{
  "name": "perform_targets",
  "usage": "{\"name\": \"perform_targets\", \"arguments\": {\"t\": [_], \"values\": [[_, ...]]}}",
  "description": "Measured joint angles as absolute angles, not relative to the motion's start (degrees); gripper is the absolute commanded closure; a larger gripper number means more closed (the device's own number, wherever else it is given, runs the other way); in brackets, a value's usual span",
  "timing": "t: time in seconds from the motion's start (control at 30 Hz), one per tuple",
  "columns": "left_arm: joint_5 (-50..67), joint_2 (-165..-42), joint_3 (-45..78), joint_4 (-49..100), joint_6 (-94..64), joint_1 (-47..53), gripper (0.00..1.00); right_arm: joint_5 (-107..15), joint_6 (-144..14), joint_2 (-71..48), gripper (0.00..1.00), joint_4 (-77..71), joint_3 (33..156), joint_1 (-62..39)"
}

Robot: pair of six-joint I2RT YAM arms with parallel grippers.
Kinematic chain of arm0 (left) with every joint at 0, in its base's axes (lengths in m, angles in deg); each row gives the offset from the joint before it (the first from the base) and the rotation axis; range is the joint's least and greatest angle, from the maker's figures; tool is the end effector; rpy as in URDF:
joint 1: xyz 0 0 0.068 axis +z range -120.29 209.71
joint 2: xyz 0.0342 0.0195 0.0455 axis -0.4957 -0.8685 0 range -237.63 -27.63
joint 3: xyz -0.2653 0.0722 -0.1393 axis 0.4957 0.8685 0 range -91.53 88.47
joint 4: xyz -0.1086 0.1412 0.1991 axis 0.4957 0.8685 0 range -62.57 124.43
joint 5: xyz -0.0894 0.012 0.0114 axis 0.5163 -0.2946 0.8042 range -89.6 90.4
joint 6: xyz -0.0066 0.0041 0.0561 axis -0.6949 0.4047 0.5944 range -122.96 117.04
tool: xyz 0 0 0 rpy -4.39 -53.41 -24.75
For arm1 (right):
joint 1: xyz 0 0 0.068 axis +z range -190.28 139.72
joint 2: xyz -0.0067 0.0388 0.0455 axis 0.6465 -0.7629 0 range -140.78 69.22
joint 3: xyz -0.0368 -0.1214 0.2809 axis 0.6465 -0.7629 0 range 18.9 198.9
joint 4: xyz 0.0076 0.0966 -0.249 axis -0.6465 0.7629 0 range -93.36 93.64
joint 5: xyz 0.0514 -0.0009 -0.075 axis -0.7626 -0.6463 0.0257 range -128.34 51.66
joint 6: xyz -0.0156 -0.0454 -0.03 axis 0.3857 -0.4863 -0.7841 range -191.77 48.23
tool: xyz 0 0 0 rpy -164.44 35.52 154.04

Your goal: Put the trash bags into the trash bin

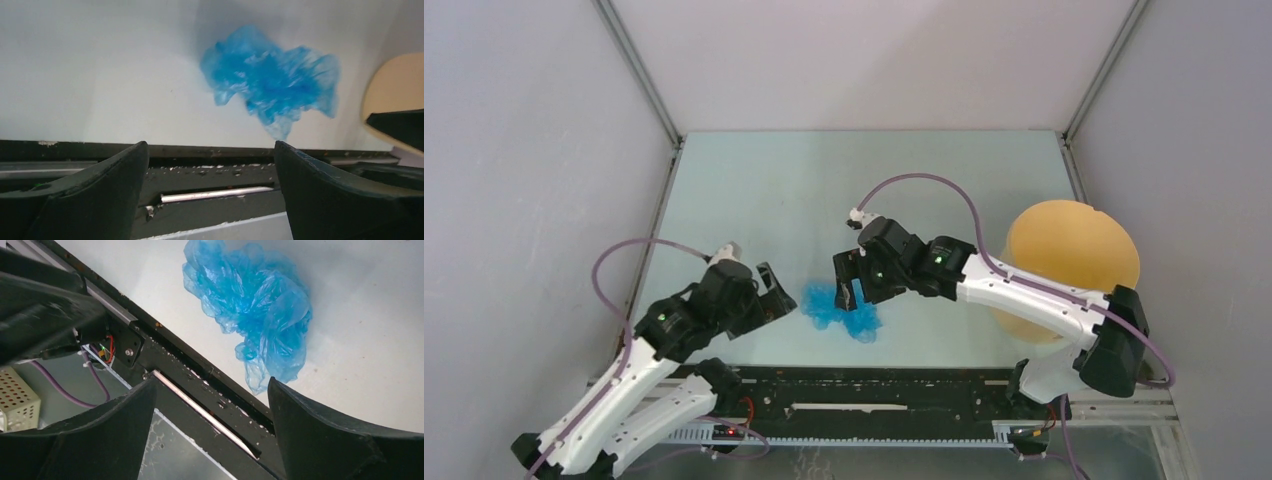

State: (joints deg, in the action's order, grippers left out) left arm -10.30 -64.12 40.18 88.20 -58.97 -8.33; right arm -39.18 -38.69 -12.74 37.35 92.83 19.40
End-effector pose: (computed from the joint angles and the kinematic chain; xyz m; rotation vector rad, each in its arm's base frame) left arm 0.0724 -0.0473 0.3171 -0.4718 2.4292 -0.5192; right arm 0.1560 0.2679 0.3501 -0.5968 2.4932 0.7119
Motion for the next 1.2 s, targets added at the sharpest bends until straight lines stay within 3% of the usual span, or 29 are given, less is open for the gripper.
{"name": "perform_targets", "arguments": {"t": [0.23, 0.33, 0.6, 0.67, 0.8, 0.9, 1.03, 1.2], "values": [[-2.12, -70.04, 48.61, 81.08, -59.45, -7.59, 0.05, -40.34, -38.03, -17.54, 0.25, 31.89, 88.89, 16.38], [1.27, -75.40, 48.61, 76.20, -57.74, -6.08, 0.01, -38.79, -38.89, -19.25, 0.33, 32.15, 87.87, 15.29], [9.22, -92.77, 47.41, 64.75, -51.91, -3.48, 0.02, -39.99, -39.93, -20.10, 0.63, 30.88, 83.87, 10.68], [9.64, -96.53, 46.23, 63.70, -50.40, -2.52, 0.13, -40.84, -40.33, -20.14, 0.80, 30.88, 83.32, 9.35], [9.94, -103.99, 43.11, 61.34, -47.23, 0.87, 0.51, -42.74, -41.16, -20.14, 0.99, 30.55, 83.32, 7.18], [10.99, -107.00, 42.52, 59.79, -45.70, 4.33, 0.75, -45.32, -41.79, -19.86, 1.00, 30.82, 83.32, 5.78], [9.96, -106.48, 39.72, 61.84, -43.82, 7.25, 0.83, -48.67, -42.95, -16.19, 1.00, 33.26, 83.30, 3.23], [4.37, -101.60, 29.93, 66.89, -39.82, 8.54, 0.85, -53.58, -44.07, -6.75, 1.00, 36.17, 82.27, -3.81]]}}
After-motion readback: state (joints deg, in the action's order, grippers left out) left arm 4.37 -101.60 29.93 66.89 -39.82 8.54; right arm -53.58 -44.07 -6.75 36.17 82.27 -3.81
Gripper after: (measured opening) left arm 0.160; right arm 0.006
